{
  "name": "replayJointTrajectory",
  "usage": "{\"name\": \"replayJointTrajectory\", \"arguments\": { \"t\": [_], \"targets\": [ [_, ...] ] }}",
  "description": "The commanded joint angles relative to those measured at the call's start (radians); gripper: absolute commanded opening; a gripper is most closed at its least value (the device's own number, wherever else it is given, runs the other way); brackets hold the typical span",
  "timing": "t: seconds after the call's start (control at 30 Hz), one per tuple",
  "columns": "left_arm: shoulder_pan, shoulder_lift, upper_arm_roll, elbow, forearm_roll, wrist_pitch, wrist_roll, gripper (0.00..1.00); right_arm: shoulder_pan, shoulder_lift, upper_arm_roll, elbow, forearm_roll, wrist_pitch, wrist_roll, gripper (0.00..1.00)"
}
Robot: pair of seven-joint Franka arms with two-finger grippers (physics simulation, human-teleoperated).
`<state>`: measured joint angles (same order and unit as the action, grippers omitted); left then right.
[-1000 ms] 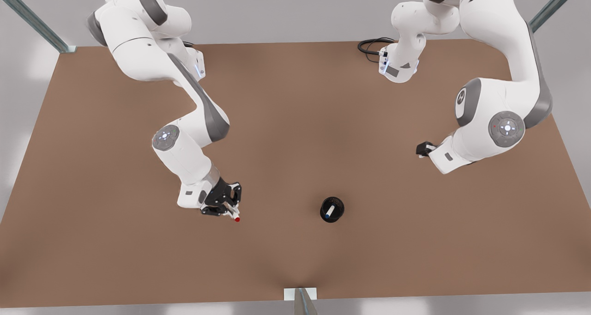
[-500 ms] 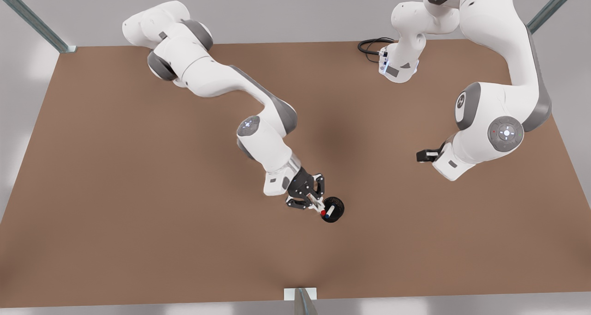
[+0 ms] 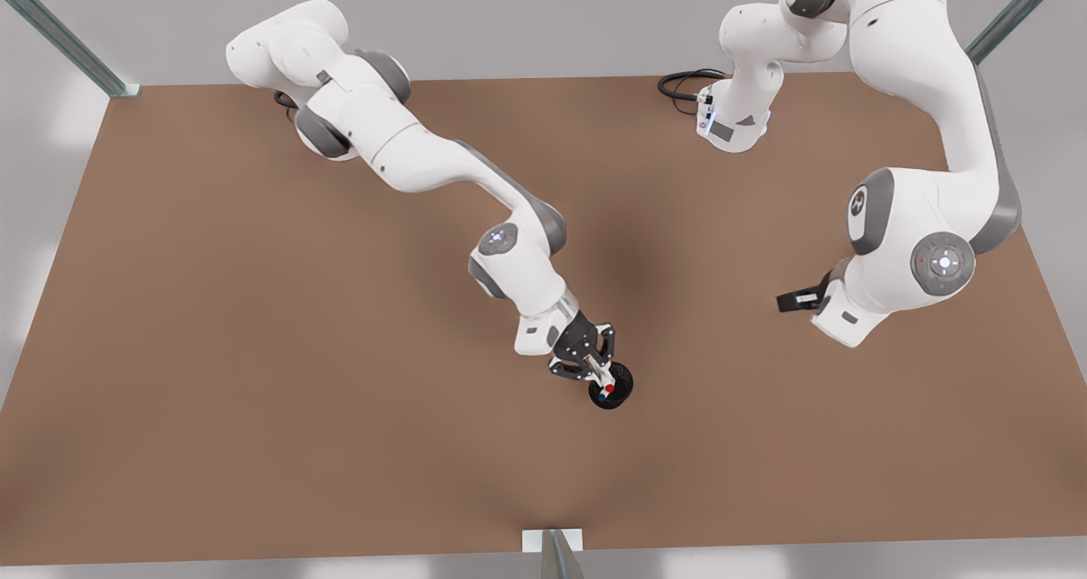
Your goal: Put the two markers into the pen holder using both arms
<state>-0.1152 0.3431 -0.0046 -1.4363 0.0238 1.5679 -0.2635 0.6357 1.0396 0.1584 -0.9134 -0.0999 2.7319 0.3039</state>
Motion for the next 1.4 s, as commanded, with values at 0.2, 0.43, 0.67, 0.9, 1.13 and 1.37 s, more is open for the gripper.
{"name": "replayJointTrajectory", "arguments": {
  "t": [0.2, 0.43, 0.67, 0.9, 1.13, 1.37],
  "targets": [
    [0.0, -0.003, 0.0, 0.0, 0.002, 0.006, -0.074, 1.0, 0.039, 0.045, -0.045, 0.001, -0.032, 0.06, 0.172, 0.21],
    [-0.001, -0.007, 0.0, 0.0, 0.001, 0.007, -0.076, 1.0, 0.039, 0.06, -0.06, 0.016, -0.032, 0.127, 0.175, 0.21],
    [-0.001, -0.013, 0.0, 0.002, 0.001, 0.007, -0.076, 1.0, 0.071, 0.074, -0.083, 0.016, -0.032, 0.158, 0.175, 0.21],
    [-0.006, -0.045, -0.003, 0.008, -0.001, 0.112, -0.04, 1.0, 0.088, 0.077, -0.103, 0.016, -0.032, 0.158, 0.175, 0.21],
    [-0.006, -0.053, -0.005, 0.008, -0.004, 0.106, -0.042, 1.0, 0.197, 0.082, -0.289, 0.016, -0.032, 0.175, 0.149, 0.21],
    [-0.008, -0.07, -0.005, 0.002, -0.004, 0.098, -0.042, 1.0, 0.203, 0.08, -0.313, 0.025, -0.032, 0.195, 0.147, 0.21]
  ]
}}
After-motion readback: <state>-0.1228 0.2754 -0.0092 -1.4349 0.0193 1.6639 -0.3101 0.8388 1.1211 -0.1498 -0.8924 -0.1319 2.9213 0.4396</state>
